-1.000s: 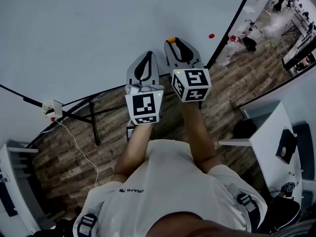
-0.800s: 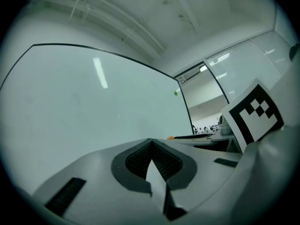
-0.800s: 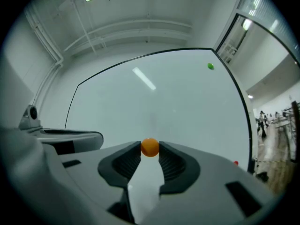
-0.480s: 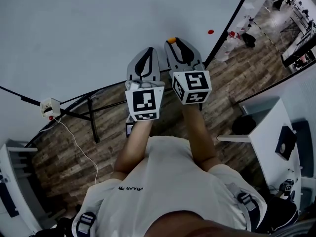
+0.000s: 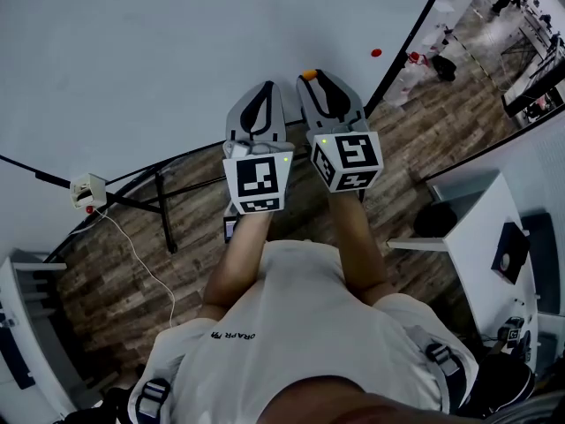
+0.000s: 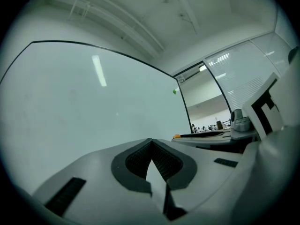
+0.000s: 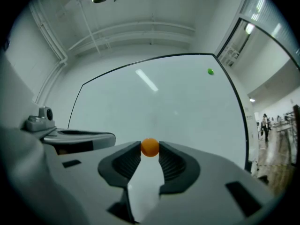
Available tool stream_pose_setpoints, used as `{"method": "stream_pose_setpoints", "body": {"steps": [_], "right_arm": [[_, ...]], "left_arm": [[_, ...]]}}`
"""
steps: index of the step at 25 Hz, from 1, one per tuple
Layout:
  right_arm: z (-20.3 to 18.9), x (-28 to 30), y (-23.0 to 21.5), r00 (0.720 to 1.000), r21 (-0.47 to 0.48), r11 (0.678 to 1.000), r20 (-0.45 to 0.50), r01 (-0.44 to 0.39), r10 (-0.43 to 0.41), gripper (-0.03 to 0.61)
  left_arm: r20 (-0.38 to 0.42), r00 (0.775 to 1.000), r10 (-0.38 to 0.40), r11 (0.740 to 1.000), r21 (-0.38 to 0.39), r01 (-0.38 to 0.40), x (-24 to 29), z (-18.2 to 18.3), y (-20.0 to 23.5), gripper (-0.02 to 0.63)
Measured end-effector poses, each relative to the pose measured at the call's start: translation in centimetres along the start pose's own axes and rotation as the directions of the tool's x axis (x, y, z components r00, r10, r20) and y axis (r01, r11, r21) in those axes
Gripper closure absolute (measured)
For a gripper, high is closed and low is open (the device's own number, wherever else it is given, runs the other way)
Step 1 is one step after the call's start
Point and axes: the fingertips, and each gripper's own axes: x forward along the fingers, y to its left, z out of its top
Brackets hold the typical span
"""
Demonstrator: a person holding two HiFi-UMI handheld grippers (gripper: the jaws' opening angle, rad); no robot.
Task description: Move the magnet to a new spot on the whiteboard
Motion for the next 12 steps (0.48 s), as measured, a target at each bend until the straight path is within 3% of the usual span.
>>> {"method": "stream_pose_setpoints", "body": {"steps": [12], "right_arm": [[0.6,-1.1,0.3,1.0,0.012,1.0,0.019,-0.015,0.015,0.451]], "left_arm": [[-0.001,1.0,-0.009,1.0,0.002,0.009,0.0,0.3,0.0,0.611]]}}
